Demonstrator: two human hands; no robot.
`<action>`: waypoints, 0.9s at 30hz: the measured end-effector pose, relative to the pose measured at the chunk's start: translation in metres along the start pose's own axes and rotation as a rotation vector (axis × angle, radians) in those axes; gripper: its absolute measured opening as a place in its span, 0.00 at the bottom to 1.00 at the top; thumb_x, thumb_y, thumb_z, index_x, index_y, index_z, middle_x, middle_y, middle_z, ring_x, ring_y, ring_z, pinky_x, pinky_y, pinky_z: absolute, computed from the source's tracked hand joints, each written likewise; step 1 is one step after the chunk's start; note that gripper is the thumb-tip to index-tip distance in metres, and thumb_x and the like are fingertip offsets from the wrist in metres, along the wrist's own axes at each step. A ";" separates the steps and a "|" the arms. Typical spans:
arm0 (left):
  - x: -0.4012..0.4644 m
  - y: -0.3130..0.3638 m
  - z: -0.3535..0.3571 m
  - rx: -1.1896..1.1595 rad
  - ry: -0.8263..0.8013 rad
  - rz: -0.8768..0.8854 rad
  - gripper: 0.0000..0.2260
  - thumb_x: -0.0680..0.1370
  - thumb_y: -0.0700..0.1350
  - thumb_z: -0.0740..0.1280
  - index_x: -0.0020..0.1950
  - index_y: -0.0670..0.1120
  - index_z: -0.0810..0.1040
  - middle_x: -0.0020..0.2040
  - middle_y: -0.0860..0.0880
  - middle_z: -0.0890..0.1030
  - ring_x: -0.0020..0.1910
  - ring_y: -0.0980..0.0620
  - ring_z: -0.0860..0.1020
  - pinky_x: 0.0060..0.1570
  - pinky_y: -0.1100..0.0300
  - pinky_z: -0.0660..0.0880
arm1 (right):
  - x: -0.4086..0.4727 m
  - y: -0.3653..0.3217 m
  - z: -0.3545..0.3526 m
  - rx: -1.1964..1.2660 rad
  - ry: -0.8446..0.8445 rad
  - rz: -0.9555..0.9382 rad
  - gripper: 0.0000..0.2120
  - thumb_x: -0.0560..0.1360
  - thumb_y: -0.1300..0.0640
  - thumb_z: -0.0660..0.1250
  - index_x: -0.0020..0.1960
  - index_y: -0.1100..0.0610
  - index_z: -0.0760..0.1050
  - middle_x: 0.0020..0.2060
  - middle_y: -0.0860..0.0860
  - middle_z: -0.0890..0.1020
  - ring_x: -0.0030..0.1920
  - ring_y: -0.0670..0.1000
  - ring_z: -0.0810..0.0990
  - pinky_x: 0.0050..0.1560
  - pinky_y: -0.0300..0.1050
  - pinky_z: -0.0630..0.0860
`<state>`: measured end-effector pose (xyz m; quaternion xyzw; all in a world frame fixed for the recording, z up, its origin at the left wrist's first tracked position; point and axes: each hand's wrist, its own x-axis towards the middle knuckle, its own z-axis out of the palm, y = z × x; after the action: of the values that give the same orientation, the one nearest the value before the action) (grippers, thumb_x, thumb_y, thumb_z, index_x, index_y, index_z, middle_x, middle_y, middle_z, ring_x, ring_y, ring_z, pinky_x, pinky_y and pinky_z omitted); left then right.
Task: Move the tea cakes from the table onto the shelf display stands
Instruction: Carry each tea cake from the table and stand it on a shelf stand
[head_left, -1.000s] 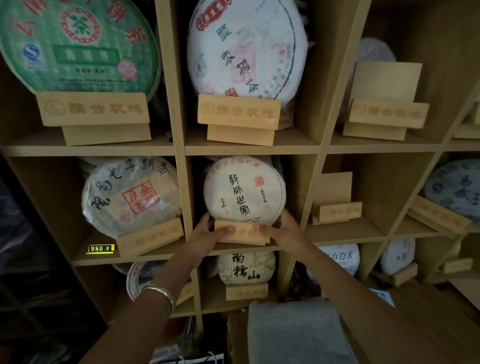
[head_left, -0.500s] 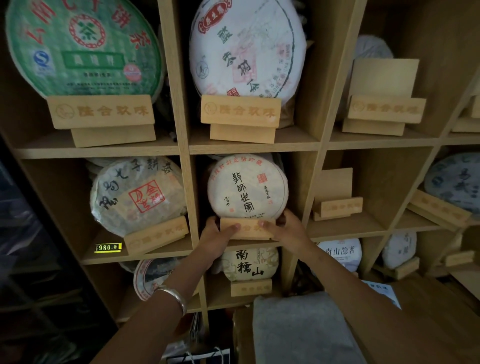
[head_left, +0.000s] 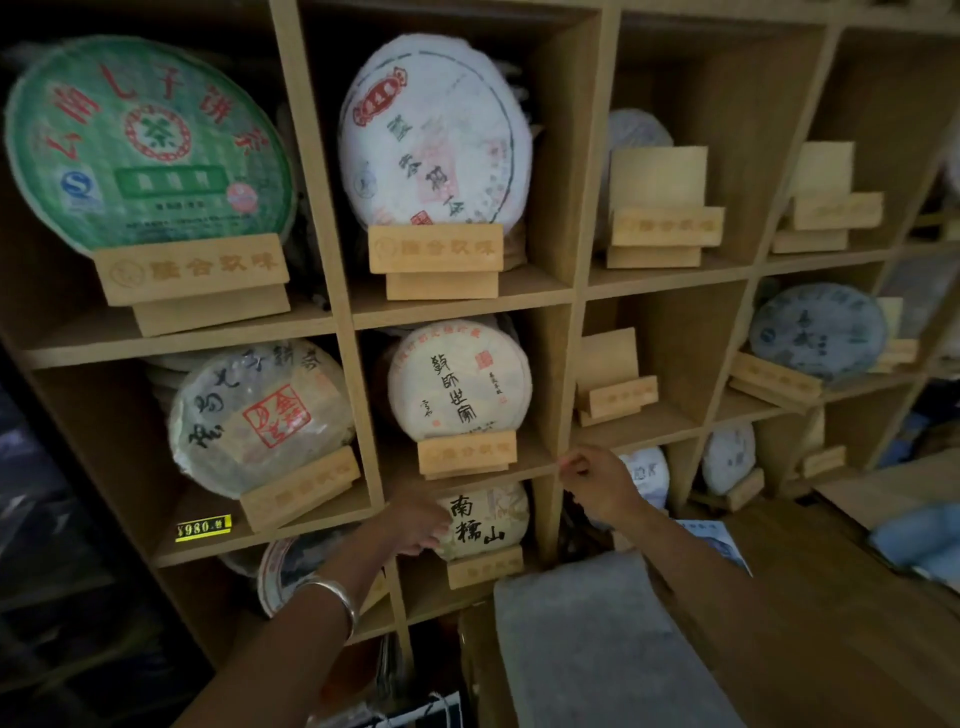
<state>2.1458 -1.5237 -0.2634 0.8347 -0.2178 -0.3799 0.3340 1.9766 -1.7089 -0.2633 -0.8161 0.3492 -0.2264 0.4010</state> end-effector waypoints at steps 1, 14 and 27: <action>-0.002 0.004 0.003 0.070 -0.012 0.064 0.02 0.79 0.39 0.66 0.47 0.43 0.77 0.46 0.44 0.80 0.43 0.50 0.78 0.42 0.61 0.74 | -0.007 0.004 -0.010 -0.036 0.032 0.025 0.04 0.76 0.66 0.67 0.48 0.59 0.80 0.42 0.51 0.79 0.42 0.49 0.78 0.44 0.40 0.71; -0.033 0.106 0.186 0.640 -0.276 0.655 0.09 0.78 0.41 0.66 0.55 0.39 0.82 0.57 0.41 0.82 0.54 0.46 0.79 0.41 0.63 0.70 | -0.180 0.089 -0.187 -0.390 0.681 0.602 0.05 0.70 0.62 0.70 0.38 0.53 0.81 0.33 0.49 0.79 0.38 0.54 0.83 0.38 0.43 0.73; -0.318 0.167 0.505 0.703 -0.821 1.230 0.07 0.77 0.36 0.67 0.41 0.47 0.75 0.47 0.42 0.82 0.51 0.45 0.79 0.47 0.59 0.73 | -0.616 0.132 -0.352 -0.418 0.902 0.978 0.14 0.76 0.58 0.68 0.60 0.59 0.76 0.55 0.56 0.83 0.55 0.57 0.81 0.54 0.44 0.74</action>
<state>1.5378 -1.6389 -0.2335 0.4163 -0.8481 -0.3135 0.0953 1.2947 -1.4781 -0.2230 -0.4514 0.8454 -0.2647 0.1073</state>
